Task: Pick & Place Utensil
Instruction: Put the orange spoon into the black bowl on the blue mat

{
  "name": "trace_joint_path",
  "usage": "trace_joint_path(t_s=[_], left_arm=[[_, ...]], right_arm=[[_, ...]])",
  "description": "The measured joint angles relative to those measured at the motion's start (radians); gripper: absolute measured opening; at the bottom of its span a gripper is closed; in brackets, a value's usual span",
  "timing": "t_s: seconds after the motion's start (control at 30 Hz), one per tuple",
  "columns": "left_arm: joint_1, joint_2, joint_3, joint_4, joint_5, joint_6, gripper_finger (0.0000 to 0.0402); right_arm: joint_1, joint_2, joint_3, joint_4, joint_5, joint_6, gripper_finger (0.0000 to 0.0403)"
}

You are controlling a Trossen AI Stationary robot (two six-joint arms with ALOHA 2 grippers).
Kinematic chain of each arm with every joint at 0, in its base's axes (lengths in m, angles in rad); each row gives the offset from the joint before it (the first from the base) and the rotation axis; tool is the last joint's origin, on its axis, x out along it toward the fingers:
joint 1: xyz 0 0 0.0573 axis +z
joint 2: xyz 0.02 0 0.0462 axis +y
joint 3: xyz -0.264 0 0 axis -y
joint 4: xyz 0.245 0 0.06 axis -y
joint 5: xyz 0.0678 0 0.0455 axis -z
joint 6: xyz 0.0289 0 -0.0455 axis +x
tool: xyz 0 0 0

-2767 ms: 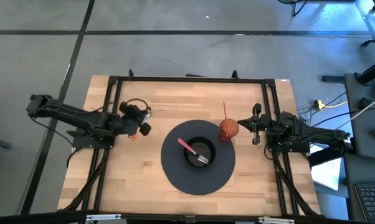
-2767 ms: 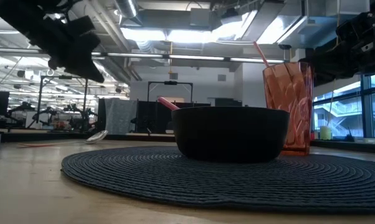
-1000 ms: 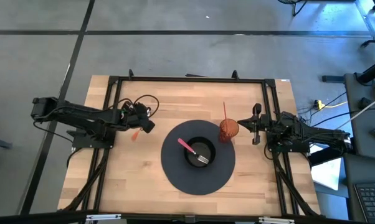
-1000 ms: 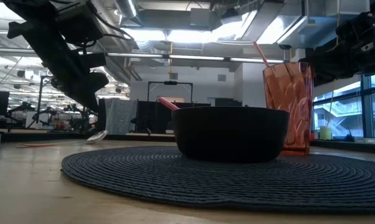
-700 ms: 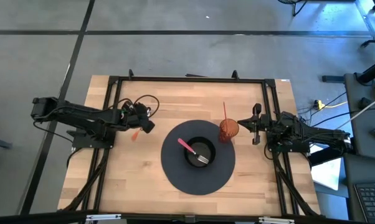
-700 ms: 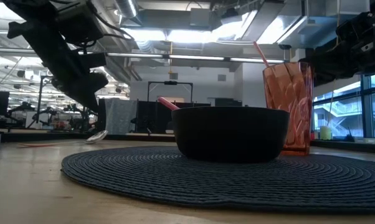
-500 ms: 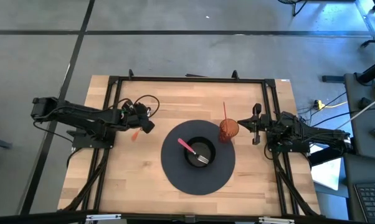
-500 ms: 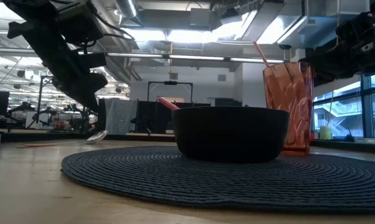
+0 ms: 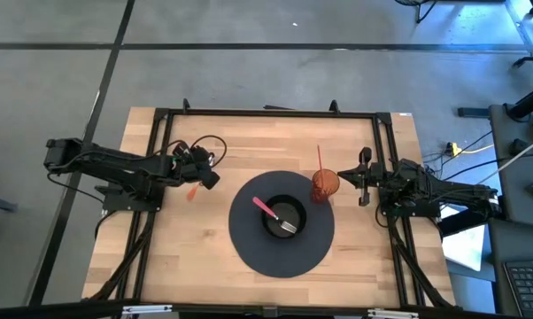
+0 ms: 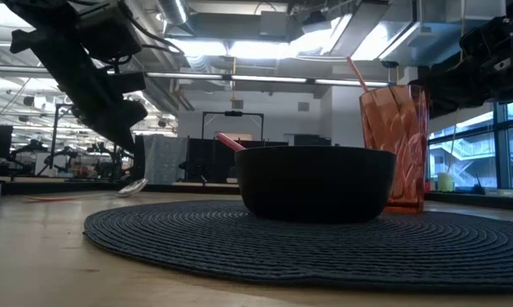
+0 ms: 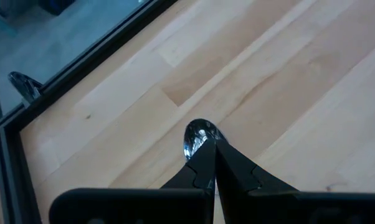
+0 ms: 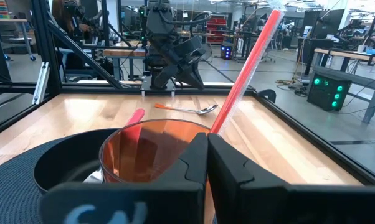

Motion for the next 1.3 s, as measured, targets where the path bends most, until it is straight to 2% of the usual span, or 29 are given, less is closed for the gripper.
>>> trace_joint_path(t_s=[0.5, 0.83, 1.03, 1.3], left_arm=[[0.000, 0.000, 0.000, -0.001, -0.017, 0.009, 0.0004], [-0.005, 0.000, 0.000, -0.001, -0.009, -0.045, 0.0004], [-0.012, 0.005, -0.001, -0.009, 0.214, -0.158, 0.0004], [-0.050, 0.087, -0.002, -0.064, 0.232, -0.237, 0.0004]], right_arm=[[0.000, 0.000, 0.000, 0.000, 0.000, -0.004, 0.0011], [0.000, 0.000, 0.000, 0.000, 0.000, -0.011, 0.0011], [0.000, 0.000, 0.000, 0.000, -0.008, 0.000, 0.0011], [0.000, 0.000, 0.000, 0.002, -0.009, 0.005, 0.0011]])
